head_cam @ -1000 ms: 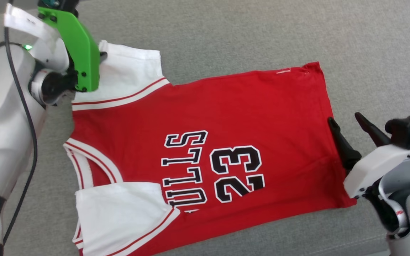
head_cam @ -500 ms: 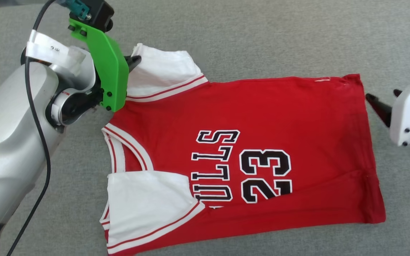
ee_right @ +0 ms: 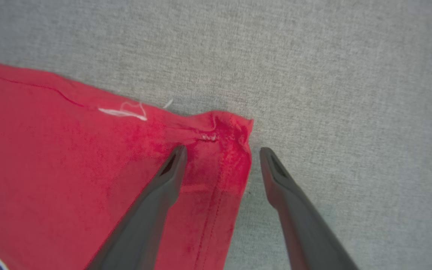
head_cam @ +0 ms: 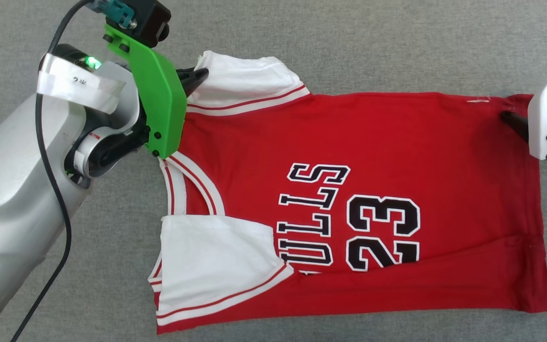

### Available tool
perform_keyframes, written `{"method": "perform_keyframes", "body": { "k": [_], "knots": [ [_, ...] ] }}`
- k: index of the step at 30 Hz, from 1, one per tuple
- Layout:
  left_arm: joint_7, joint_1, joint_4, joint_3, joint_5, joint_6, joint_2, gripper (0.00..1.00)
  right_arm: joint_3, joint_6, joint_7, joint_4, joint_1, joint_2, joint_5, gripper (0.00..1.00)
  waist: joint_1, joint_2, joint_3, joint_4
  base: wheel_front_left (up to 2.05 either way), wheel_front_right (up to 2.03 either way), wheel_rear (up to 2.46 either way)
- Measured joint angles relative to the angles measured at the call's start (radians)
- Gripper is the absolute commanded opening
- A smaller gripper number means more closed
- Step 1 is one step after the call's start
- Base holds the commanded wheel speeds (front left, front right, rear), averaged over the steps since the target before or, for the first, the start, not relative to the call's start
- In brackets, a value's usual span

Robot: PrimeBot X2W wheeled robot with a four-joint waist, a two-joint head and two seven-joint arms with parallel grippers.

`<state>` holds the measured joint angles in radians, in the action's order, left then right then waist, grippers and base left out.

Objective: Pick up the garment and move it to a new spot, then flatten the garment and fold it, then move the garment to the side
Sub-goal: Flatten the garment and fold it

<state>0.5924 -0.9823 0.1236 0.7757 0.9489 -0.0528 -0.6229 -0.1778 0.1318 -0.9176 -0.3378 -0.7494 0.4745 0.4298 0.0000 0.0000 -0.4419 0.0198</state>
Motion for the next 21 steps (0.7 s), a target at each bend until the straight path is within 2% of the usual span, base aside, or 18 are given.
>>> {"method": "perform_keyframes", "body": {
  "k": [7,11,12,13,14,21],
  "knots": [
    [-0.02,0.0,-0.024,-0.001,-0.015,0.0,-0.006,0.0,-0.052,0.0,0.024,-0.046,-0.04,0.011,0.002,1.0,0.0,0.0,-0.035,0.022,0.0,0.0,0.0],
    [-0.029,0.0,-0.02,-0.004,-0.016,-0.001,-0.008,0.0,-0.119,-0.001,0.023,-0.048,-0.046,0.044,0.036,1.0,0.0,0.0,-0.047,0.033,0.0,0.0,0.0],
    [-0.029,0.0,-0.014,-0.003,-0.017,-0.001,-0.009,0.0,-0.128,-0.002,0.022,-0.051,-0.046,0.05,0.047,0.77,0.0,0.0,-0.049,0.035,0.0,0.0,0.0],
    [-0.03,0.0,-0.01,-0.003,-0.017,-0.002,-0.009,0.0,-0.135,-0.002,0.021,-0.052,-0.046,0.055,0.053,0.46,0.0,0.0,-0.049,0.036,0.0,0.0,0.0],
    [-0.035,0.0,-0.004,-0.003,-0.017,-0.004,-0.009,0.0,-0.144,-0.002,0.022,-0.053,-0.047,0.06,0.059,0.0,0.0,0.0,-0.049,0.037,0.0,0.0,0.0],
    [-0.069,0.013,0.047,-0.005,-0.017,-0.006,-0.008,0.0,-0.156,-0.001,0.132,-0.084,-0.034,0.057,0.094,0.0,0.0,0.0,-0.026,0.036,0.0,0.0,0.0]
  ]
}}
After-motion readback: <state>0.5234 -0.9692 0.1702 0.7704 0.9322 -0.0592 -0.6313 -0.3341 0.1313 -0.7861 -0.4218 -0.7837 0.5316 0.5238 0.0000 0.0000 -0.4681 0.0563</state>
